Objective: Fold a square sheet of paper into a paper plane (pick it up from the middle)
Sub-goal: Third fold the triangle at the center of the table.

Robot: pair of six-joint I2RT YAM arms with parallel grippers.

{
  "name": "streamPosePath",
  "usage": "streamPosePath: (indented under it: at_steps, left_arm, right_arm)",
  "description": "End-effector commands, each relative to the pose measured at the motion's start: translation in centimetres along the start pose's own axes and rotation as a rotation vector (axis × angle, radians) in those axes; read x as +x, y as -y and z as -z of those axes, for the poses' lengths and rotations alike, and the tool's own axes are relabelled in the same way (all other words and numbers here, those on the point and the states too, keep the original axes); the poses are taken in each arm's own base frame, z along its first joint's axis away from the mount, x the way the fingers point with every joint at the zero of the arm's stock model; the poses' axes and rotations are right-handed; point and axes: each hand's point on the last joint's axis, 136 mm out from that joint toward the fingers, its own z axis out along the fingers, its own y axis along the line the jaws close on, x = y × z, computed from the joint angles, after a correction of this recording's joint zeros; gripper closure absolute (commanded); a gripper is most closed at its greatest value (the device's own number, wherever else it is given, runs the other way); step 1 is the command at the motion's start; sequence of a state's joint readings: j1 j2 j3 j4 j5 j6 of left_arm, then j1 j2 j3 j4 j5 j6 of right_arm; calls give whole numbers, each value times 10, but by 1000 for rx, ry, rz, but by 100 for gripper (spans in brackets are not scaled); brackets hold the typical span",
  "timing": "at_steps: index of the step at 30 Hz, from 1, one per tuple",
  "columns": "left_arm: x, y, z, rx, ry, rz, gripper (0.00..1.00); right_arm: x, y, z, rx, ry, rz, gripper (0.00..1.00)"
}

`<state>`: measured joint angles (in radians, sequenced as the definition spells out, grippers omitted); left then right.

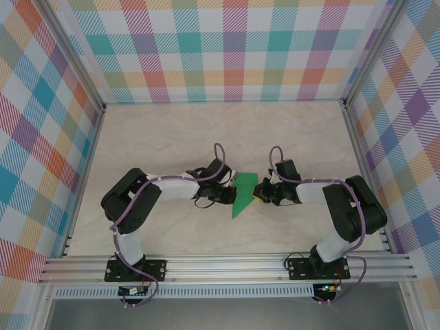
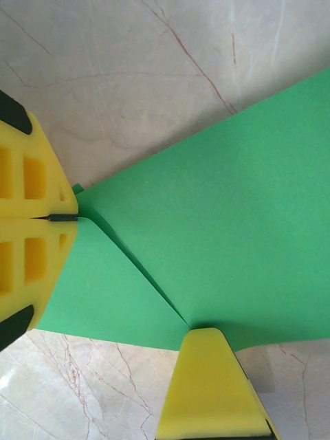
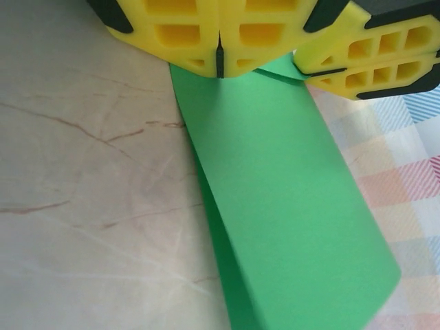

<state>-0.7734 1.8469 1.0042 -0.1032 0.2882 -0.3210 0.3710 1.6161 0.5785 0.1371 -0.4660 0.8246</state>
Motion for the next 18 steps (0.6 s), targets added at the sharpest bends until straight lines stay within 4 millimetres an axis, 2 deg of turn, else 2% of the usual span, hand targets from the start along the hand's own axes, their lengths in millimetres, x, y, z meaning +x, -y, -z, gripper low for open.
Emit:
streamPosePath:
  at_steps: [1, 6, 10, 14, 18]
  left_arm:
    - [40, -39, -12, -142, -133, 32, 100]
    - [40, -40, -11, -147, -135, 30, 100]
    - [40, -39, -12, -145, -135, 31, 100]
    - [38, -38, -11, -142, -133, 33, 100]
    - [38, -38, -11, -142, -132, 34, 100]
  right_arm:
    - [-2, 8, -4, 30, -13, -4, 100]
    - [-7, -9, 8, -12, 8, 19, 100]
    - [-13, -15, 16, -18, 20, 32, 100]
    - [-16, -12, 13, -12, 11, 29, 100]
    - [-17, 0, 5, 19, 1, 12, 100]
